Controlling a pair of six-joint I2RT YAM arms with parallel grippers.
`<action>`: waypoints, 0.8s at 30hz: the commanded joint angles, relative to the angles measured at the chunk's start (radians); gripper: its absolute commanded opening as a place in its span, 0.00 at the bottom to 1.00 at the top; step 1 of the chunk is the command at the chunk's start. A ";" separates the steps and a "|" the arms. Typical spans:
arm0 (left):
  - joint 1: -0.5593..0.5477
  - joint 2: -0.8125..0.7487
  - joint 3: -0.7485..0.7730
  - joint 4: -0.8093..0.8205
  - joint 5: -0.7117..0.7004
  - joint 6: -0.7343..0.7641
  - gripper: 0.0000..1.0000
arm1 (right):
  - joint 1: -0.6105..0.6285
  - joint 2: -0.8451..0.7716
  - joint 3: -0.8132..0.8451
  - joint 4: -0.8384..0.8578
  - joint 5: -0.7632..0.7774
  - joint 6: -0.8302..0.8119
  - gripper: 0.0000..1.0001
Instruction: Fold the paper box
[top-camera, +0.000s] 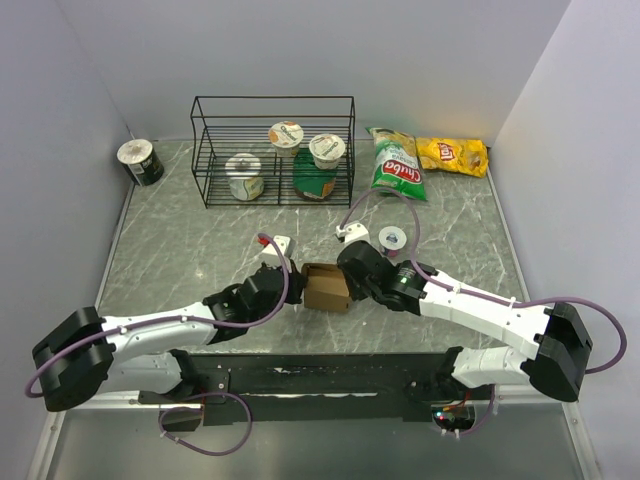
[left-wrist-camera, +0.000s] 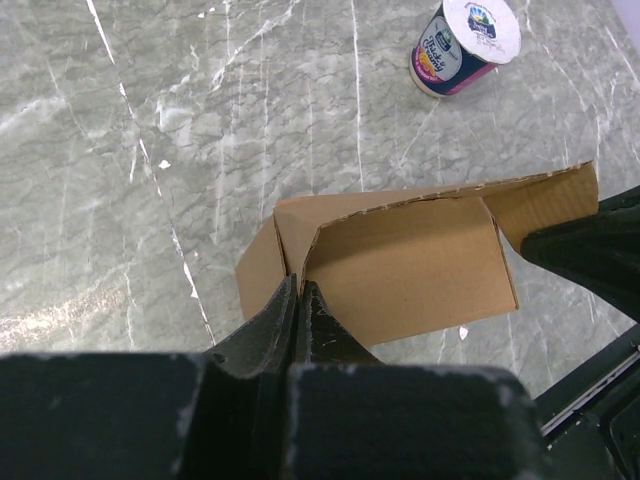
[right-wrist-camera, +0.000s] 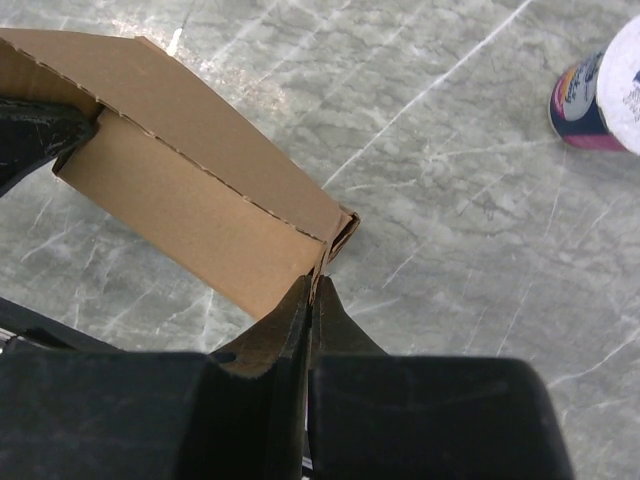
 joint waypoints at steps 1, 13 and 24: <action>-0.044 0.048 0.008 -0.093 0.052 -0.029 0.01 | 0.010 0.002 0.031 0.067 -0.017 0.077 0.00; -0.053 0.037 0.011 -0.099 0.043 -0.047 0.01 | 0.010 -0.034 -0.061 0.118 0.038 0.211 0.00; -0.053 0.037 0.017 -0.105 0.040 -0.059 0.01 | 0.010 -0.054 -0.144 0.143 0.056 0.260 0.00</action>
